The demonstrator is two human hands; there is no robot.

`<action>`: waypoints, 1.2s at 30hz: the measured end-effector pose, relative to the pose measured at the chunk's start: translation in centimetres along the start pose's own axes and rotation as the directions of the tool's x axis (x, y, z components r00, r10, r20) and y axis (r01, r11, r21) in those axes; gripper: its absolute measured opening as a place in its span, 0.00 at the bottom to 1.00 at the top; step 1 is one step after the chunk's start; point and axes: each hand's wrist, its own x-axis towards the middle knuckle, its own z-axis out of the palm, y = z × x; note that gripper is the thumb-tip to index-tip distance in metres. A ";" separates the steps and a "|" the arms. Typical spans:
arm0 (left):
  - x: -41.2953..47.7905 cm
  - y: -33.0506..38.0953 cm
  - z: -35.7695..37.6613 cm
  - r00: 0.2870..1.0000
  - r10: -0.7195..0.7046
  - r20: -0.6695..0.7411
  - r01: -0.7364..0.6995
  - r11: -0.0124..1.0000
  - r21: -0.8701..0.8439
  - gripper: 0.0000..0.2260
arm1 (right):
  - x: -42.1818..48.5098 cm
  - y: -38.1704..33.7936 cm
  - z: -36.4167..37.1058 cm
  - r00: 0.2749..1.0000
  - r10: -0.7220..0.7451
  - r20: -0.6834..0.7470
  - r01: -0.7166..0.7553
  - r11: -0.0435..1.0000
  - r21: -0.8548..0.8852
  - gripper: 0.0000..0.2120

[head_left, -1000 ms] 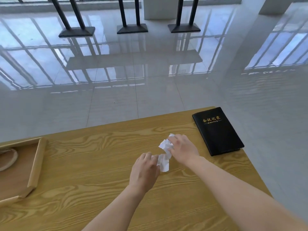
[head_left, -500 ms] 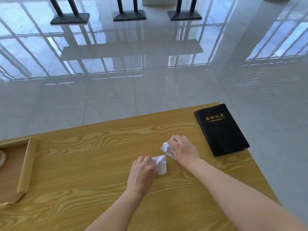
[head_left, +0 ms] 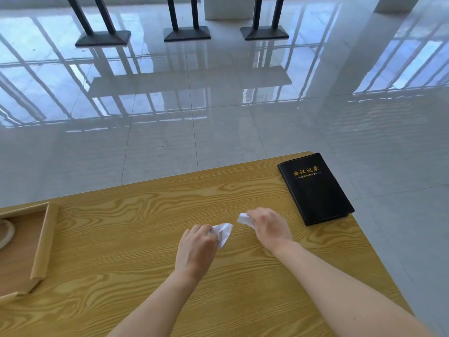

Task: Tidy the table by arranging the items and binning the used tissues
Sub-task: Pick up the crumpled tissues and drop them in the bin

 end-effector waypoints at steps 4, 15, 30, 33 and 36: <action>-0.2 0.1 -0.9 1.000 -0.016 -0.018 0.016 1.000 0.025 0.04 | -1.1 -0.6 -0.6 0.999 0.002 -0.041 -0.001 0.999 0.037 0.13; -2.4 1.2 -2.8 0.996 -0.017 -0.082 0.023 0.997 0.068 0.05 | -4.7 -2.4 -2.3 0.995 -0.027 -0.099 0.031 0.999 0.043 0.14; -6.6 1.9 -5.7 0.982 0.064 -0.177 -0.055 0.997 0.056 0.10 | -10.6 -3.3 -4.1 0.981 0.020 -0.191 -0.012 0.999 0.043 0.14; -7.1 1.7 -6.4 0.975 0.109 -0.194 -0.099 0.993 0.061 0.12 | -12.1 -4.1 -4.6 0.970 0.067 -0.234 -0.058 0.997 0.043 0.13; -7.9 1.2 -6.9 0.969 0.161 -0.189 -0.151 0.986 0.066 0.12 | -14.0 -5.2 -4.7 0.955 0.121 -0.273 -0.112 0.993 0.045 0.13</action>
